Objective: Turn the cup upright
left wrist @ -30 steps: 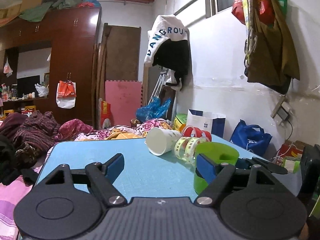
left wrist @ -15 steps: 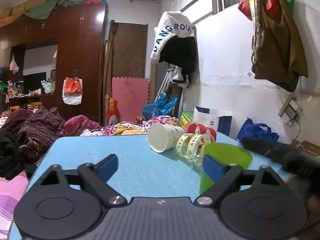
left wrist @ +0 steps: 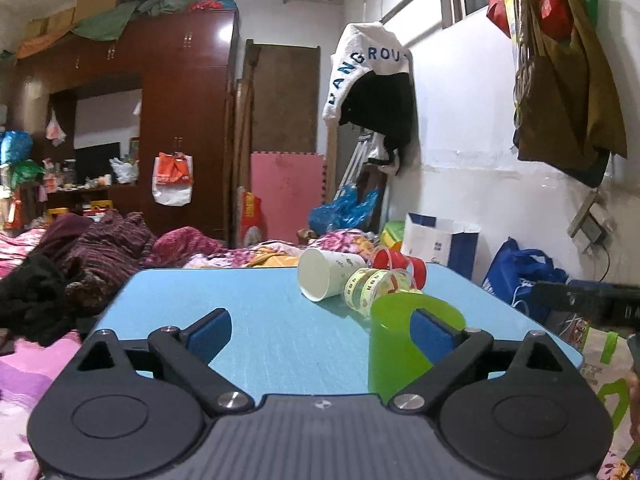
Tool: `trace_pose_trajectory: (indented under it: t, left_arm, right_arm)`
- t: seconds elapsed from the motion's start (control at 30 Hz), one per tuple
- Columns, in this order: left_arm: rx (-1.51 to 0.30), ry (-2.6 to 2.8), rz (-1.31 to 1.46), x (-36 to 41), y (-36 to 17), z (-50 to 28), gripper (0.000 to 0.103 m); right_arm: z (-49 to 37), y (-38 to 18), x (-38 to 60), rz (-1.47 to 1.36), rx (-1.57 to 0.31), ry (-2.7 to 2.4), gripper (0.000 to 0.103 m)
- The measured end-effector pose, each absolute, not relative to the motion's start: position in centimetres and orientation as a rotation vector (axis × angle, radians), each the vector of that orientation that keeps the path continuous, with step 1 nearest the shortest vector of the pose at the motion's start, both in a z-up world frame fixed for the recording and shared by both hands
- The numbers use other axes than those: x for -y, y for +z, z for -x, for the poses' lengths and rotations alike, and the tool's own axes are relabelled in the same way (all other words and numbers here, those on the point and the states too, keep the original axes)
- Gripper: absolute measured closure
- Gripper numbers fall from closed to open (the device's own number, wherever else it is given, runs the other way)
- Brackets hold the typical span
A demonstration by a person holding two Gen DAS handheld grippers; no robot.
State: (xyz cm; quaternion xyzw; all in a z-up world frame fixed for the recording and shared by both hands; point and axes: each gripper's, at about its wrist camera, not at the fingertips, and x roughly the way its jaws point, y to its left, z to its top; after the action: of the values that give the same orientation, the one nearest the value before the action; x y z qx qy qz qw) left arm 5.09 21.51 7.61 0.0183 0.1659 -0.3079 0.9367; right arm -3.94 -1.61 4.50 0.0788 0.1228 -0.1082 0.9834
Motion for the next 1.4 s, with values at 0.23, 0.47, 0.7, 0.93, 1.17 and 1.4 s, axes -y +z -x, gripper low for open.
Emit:
trace_pose_trajectory:
  t: [0.23,0.47,0.7,0.93,1.17,1.4]
  left_arm:
    - [-0.399,-0.642,-0.093,-20.0,8.2,-3.2,0.004]
    - [-0.431,-0.632,-0.113,-19.0,7.6,-3.4,0.004]
    - [-0.447,-0.607,-0.127,-18.2,7.3,-3.4,0.004]
    - [-0.448,-0.608,-0.142,-18.0,7.2,-3.1,0.004]
    - [-0.446,-0.599,-0.138,-17.8,7.4,-3.3,0.004]
    - [-0.449,-0.596,-0.13,-18.0,7.3,-3.2,0.004]
  right_arm:
    - [3.7,4.5,0.2,-0.1,-0.325,-0.111,0.001]
    - [2.8,3.8,1.4,-0.13,-0.344,-0.139,0.001]
    - [3.9,4.0,1.7,-0.139,-0.333,-0.141,0.001]
    - [4.0,4.0,2.2,-0.154,-0.337,-0.139,0.001]
    - [4.0,4.0,2.1,-0.148,-0.344,-0.133,0.001]
    - [3.8,3.8,1.8,-0.137,-0.358,-0.12,0.001]
